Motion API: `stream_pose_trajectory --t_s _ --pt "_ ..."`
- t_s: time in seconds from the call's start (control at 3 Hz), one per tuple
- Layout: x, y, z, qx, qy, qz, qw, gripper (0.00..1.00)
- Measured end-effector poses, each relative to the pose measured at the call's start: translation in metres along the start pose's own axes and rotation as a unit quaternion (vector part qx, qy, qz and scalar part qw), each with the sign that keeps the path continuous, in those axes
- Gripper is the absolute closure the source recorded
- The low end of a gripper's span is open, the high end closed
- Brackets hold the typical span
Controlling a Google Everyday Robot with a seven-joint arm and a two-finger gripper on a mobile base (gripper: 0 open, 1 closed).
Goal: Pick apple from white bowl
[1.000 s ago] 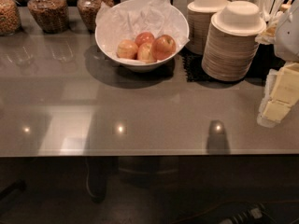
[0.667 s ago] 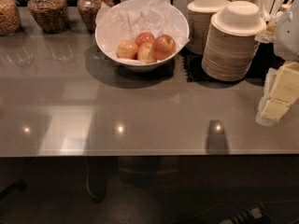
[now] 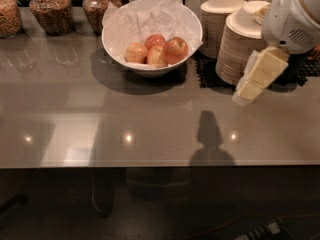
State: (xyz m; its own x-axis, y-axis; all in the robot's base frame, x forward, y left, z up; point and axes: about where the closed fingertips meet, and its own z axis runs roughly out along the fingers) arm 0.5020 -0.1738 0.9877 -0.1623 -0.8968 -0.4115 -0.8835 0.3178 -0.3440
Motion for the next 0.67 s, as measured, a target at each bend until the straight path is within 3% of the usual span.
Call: stream_pose_trajectory --t_s 0.33,0.67 --pt "-0.041 -0.032 0.017 0.022 -0.047 -0.005 0.9986 0.0" --pt "-0.082 -0.055 0.033 0.032 -0.075 -0.014 0.9966 0.0"
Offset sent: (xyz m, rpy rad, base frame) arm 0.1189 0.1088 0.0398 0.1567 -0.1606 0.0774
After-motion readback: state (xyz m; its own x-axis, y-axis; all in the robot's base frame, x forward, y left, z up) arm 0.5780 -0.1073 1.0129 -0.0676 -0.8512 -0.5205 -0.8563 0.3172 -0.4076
